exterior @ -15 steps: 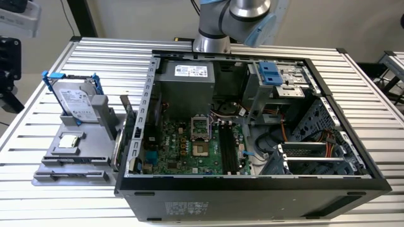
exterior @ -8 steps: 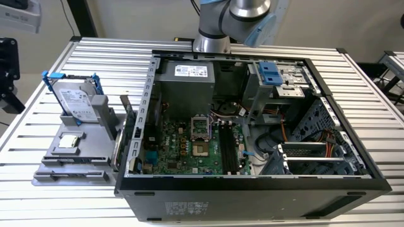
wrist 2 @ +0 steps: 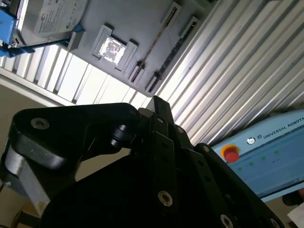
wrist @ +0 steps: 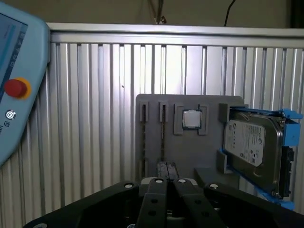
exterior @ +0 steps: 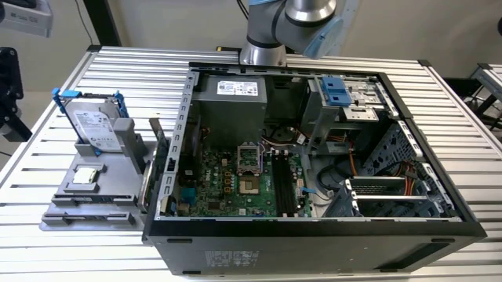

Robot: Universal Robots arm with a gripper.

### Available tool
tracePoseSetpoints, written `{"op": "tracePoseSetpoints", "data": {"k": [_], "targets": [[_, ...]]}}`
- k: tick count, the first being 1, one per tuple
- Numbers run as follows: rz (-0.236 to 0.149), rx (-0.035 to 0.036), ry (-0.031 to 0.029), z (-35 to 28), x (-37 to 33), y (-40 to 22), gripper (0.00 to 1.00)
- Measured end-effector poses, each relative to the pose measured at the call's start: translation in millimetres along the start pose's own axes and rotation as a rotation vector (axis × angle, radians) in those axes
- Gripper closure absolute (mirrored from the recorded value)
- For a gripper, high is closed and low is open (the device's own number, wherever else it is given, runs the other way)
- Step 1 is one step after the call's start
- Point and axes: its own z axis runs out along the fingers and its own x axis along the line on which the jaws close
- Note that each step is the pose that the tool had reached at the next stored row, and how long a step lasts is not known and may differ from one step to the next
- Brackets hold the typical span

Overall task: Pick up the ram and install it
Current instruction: 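Pick up the ram and move it above insertion slot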

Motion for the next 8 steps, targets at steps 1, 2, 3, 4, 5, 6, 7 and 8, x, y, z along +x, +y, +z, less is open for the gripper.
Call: {"op": "tracePoseSetpoints", "data": {"k": [1,2,3,4,5,6,7,8], "targets": [[0.0,-0.0001,0.0001,0.0,0.0,-0.1,1.0],[0.0,-0.0002,0.0001,-0.1,0.0,-0.1,1.0],[0.0,-0.0002,0.0002,-0.1,0.0,-0.1,1.0],[0.0,-0.0001,0.0001,-0.1,0.0,-0.1,1.0],[0.0,-0.0001,0.0001,-0.1,0.0,-0.1,1.0],[0.0,-0.0002,0.0001,-0.1,0.0,-0.1,1.0],[0.0,-0.0001,0.0001,-0.1,0.0,-0.1,1.0],[0.0,-0.0001,0.0001,-0.1,0.0,-0.1,1.0]]}}
